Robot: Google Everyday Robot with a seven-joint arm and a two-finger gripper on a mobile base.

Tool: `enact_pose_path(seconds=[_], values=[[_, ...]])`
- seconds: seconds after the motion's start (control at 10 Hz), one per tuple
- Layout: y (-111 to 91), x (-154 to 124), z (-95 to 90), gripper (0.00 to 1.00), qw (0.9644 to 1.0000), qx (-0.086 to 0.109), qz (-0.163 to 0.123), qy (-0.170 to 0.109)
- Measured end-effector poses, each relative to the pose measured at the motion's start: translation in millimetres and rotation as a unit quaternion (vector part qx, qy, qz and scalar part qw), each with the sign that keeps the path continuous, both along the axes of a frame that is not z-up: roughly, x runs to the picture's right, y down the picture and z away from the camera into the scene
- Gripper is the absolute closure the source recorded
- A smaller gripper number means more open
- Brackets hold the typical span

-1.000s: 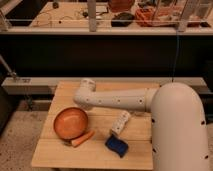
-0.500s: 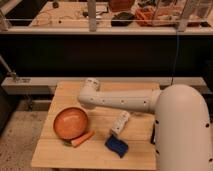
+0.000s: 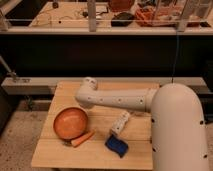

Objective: Drag the ceramic bowl in a circle

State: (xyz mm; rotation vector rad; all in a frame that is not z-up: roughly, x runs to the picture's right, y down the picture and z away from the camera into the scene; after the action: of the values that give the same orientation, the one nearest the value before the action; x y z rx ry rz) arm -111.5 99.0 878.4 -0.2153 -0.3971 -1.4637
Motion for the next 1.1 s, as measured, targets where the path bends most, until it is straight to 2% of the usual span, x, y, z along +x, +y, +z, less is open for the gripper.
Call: enact_pose_path(seconds=[0.2, 0.4, 0.6, 0.7, 1.1], values=[[-1, 9, -5.1, 0.67, 0.9995, -0.017, -0.024, -0.01], [2, 16, -16.9, 0.43, 0.9975, -0.034, -0.049, -0.037], [8, 21, -23.6, 0.23, 0.997, -0.031, -0.056, -0.044], [11, 16, -25.7, 0.2, 0.9962, -0.029, -0.062, -0.054], [17, 11, -26.5, 0.2, 0.9941, -0.029, -0.074, -0.074]])
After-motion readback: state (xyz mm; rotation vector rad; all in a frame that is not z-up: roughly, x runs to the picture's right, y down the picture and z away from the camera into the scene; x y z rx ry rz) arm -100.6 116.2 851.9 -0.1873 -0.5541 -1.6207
